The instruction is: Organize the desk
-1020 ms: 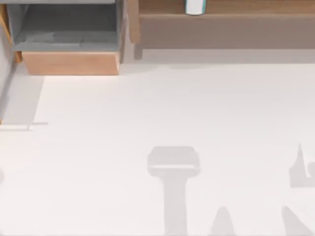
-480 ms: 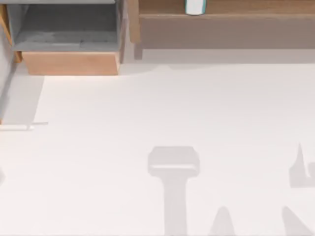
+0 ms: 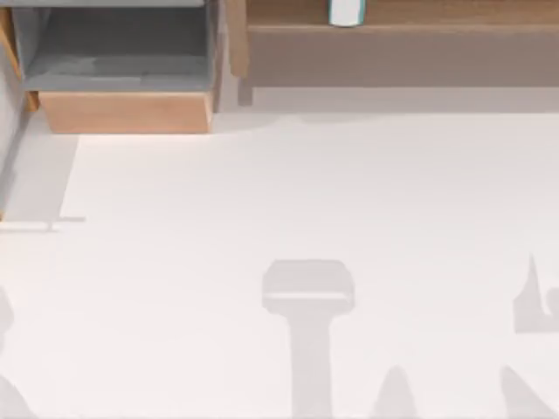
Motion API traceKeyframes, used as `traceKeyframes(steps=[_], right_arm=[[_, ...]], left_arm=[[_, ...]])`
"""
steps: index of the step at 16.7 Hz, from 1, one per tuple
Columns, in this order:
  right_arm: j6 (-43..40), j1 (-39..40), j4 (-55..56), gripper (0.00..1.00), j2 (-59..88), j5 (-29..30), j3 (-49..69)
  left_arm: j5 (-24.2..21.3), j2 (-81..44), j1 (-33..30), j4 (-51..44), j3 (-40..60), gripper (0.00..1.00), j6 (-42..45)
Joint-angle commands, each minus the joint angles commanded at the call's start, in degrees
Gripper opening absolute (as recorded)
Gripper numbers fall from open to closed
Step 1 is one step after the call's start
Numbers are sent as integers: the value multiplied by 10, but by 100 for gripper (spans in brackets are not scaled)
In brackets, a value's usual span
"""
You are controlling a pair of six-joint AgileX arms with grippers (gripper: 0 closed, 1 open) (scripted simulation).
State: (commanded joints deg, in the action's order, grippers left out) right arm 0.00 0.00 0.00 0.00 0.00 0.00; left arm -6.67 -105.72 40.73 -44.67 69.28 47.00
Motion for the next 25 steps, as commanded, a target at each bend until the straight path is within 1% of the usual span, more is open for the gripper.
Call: traceKeyframes(steps=[7, 19, 25], right_arm=[[0, 0, 0, 100, 0, 0, 0], [0, 0, 0, 100, 0, 0, 0], [0, 0, 0, 100, 0, 0, 0]], left_arm=[[-10, 15, -13, 24, 5, 0, 12], [23, -6, 28, -9, 5, 0, -26], [27, -24, 32, -14, -9, 0, -30]])
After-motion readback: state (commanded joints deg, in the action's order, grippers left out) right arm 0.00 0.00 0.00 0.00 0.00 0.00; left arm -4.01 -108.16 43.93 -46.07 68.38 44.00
